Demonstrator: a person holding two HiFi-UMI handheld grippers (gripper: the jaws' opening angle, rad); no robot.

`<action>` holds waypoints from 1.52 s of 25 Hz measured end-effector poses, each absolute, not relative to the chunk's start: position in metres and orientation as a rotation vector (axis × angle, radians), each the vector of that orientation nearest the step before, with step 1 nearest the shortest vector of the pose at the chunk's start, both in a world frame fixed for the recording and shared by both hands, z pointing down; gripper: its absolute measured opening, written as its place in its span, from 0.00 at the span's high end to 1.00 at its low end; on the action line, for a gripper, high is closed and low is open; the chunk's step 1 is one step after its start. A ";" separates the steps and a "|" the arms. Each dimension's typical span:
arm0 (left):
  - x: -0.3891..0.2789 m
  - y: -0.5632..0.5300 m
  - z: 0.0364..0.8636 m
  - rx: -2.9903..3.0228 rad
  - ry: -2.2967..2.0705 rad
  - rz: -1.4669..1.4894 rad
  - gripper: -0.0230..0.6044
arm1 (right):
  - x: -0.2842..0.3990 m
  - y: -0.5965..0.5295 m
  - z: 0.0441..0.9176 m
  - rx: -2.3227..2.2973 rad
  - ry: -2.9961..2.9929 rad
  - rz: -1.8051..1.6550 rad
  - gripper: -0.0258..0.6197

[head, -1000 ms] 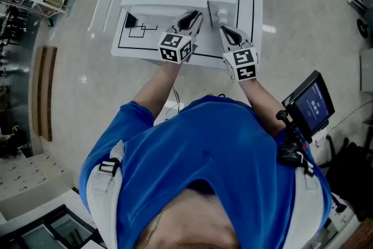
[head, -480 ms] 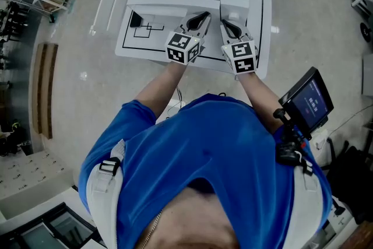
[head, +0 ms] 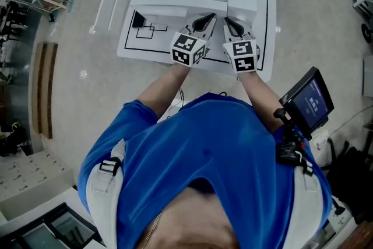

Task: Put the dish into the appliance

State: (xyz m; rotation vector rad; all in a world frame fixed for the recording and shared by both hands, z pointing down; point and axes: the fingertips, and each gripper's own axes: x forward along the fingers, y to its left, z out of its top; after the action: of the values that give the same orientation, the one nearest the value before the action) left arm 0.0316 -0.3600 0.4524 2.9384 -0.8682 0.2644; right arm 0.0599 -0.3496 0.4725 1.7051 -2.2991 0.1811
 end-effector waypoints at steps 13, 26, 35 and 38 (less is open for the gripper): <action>0.053 -0.365 0.449 2.926 -0.834 0.257 0.95 | 0.067 -0.361 0.455 1.742 -2.263 0.199 0.96; 0.049 -0.368 0.450 2.927 -0.818 0.245 0.95 | 0.075 -0.359 0.463 1.766 -2.235 0.231 0.96; 0.022 -0.368 0.458 2.870 -0.889 0.218 0.95 | 0.073 -0.350 0.471 1.758 -2.260 0.246 0.96; 0.025 -0.342 0.455 2.855 -0.916 0.213 0.95 | 0.086 -0.322 0.465 1.760 -2.269 0.244 0.96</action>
State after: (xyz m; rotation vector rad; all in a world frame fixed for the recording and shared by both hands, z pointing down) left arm 0.0246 -0.3419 0.4545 2.8549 -0.9165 0.2128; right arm 0.0863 -0.3217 0.4653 1.7596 -2.2688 0.2440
